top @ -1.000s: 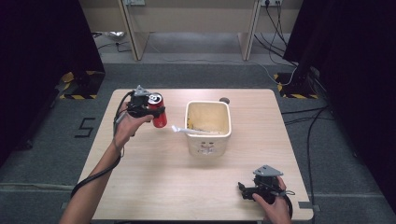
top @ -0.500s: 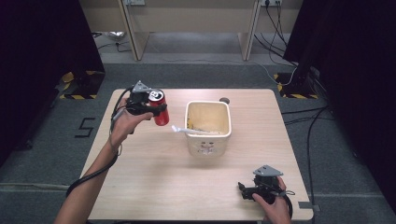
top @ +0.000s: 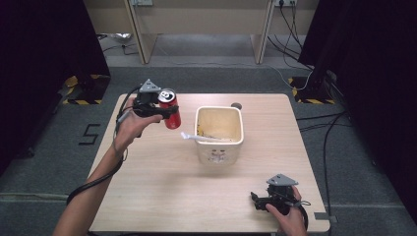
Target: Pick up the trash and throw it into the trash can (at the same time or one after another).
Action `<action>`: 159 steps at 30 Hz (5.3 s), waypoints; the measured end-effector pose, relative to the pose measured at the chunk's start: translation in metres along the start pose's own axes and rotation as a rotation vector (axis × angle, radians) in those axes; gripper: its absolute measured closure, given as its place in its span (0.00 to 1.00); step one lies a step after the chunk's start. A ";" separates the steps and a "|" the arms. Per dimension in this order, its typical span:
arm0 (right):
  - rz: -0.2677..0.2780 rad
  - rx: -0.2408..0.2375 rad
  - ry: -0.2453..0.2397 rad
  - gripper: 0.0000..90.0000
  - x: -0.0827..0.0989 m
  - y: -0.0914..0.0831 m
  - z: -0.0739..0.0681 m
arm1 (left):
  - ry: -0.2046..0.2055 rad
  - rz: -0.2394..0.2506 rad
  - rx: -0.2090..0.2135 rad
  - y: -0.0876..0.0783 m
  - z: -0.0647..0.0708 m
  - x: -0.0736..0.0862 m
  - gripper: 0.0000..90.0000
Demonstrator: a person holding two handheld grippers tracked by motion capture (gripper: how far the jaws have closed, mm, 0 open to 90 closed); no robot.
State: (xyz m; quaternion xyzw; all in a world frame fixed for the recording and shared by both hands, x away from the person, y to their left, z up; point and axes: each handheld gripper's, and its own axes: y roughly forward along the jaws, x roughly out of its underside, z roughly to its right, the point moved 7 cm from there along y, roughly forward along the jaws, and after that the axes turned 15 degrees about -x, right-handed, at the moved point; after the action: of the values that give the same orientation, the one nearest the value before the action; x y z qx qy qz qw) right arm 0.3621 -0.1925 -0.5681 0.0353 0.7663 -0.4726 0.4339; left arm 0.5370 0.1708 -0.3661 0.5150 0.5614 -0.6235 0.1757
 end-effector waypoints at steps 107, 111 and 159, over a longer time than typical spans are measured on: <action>-0.003 -0.003 -0.010 0.00 0.000 0.000 0.000 | 0.145 0.008 0.274 0.043 0.107 -0.045 0.38; -0.003 -0.003 -0.011 0.00 0.000 0.000 0.000 | 0.152 -0.004 0.283 0.045 0.109 -0.043 0.38; -0.003 -0.005 -0.011 0.00 0.000 0.000 0.000 | 0.066 -0.033 0.273 0.042 0.092 -0.032 0.18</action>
State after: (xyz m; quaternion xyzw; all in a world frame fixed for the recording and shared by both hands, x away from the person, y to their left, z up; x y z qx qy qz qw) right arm 0.3617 -0.1922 -0.5682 0.0306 0.7650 -0.4716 0.4375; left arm 0.5423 0.0657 -0.3761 0.5448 0.4854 -0.6797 0.0752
